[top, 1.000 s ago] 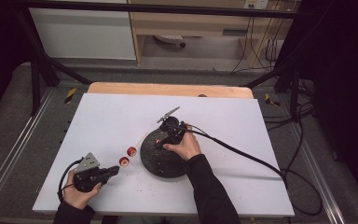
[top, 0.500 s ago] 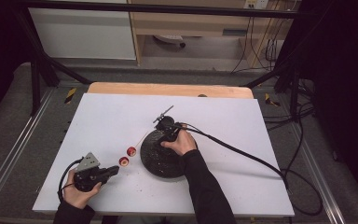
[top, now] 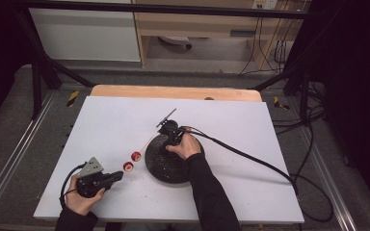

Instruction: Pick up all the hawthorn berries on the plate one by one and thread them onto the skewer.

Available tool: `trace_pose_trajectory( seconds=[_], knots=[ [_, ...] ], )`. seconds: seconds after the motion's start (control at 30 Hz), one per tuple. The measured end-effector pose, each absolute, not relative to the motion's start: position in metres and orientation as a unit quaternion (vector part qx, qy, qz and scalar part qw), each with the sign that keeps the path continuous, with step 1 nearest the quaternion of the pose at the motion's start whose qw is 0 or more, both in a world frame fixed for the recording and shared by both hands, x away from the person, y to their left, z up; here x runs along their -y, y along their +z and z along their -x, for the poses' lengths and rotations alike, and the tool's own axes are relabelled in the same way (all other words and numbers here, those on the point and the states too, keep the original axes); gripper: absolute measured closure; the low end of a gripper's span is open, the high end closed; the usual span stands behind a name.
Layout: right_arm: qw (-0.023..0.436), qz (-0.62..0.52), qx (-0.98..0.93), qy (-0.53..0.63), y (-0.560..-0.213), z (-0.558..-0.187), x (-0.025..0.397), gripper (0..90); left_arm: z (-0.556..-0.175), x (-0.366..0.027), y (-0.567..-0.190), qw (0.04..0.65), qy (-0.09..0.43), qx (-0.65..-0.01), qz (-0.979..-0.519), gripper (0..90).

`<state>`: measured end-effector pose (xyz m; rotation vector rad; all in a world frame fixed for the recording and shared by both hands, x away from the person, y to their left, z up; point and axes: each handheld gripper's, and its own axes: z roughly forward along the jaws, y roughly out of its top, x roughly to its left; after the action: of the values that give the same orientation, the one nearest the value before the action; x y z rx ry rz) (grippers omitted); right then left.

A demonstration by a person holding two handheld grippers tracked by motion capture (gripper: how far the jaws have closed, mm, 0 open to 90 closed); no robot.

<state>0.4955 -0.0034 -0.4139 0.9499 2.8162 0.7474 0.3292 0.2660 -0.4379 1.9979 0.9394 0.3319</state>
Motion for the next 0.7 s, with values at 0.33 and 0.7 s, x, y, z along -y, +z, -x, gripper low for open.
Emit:
trace_pose_trajectory(
  seconds=[0.33, 0.7],
  knots=[
    [0.033, -0.313, -0.919, 0.236, -0.415, -0.496, 0.004, 62.3, -0.329, -0.266, -0.438, 0.439, 0.133, -0.378, -0.804, 88.0],
    [0.034, -0.339, -0.907, 0.247, -0.395, -0.489, 0.012, 62.7, -0.328, -0.265, -0.437, 0.442, 0.136, -0.377, -0.802, 88.0]
  ],
)
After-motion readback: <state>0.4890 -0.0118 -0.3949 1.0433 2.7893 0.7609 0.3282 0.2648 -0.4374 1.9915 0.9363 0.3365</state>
